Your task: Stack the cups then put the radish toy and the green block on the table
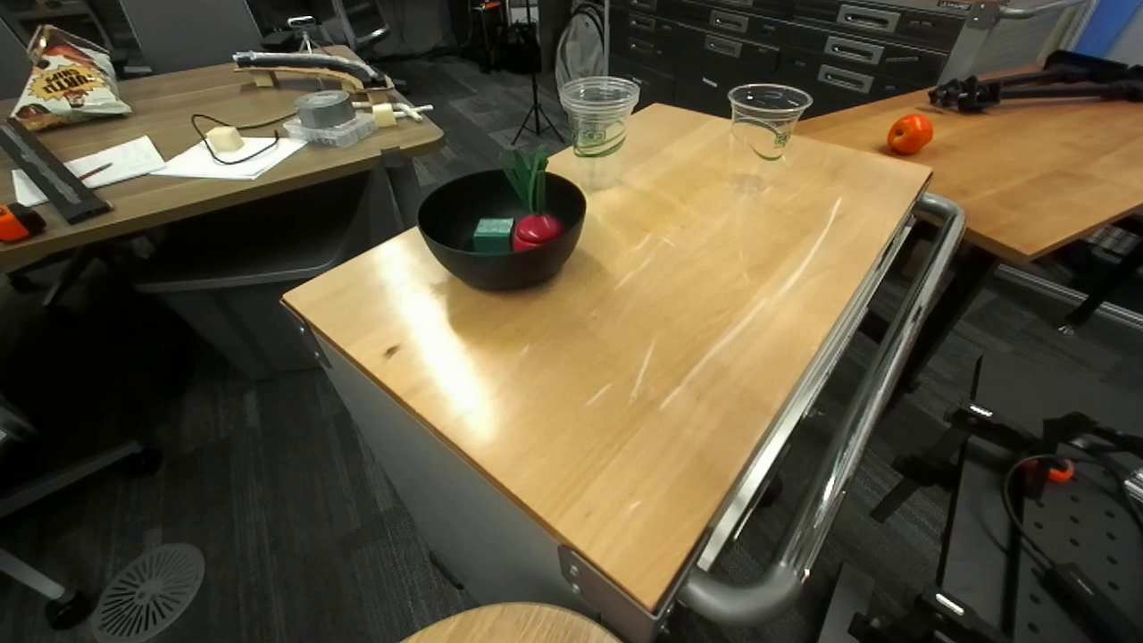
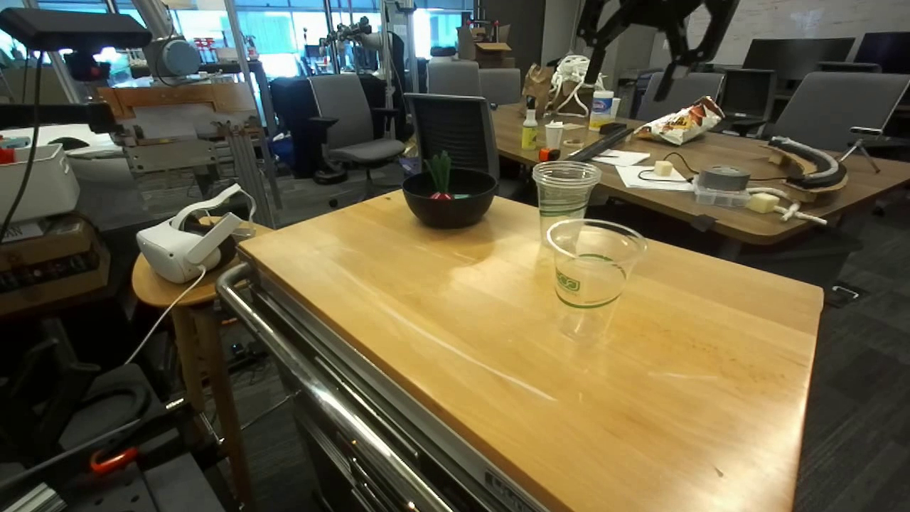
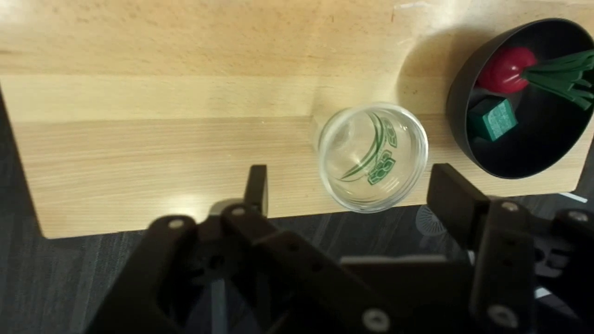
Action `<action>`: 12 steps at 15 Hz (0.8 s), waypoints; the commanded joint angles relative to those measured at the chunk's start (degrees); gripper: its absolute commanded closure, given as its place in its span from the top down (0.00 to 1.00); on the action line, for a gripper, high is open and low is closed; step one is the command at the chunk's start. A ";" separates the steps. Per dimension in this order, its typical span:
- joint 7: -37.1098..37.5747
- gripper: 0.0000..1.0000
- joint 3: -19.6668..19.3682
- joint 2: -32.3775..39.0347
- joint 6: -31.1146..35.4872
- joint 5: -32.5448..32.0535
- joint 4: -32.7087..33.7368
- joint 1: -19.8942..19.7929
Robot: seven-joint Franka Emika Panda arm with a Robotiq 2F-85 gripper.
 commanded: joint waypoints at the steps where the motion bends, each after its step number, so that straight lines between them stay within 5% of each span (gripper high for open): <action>1: -0.50 1.00 -3.10 -3.84 -4.01 -2.37 -1.96 -2.82; 8: -2.71 1.00 -3.24 -2.04 -2.48 -3.89 -1.05 -2.26; 12: -3.70 1.00 -4.24 -5.53 3.93 -7.26 -7.49 -1.91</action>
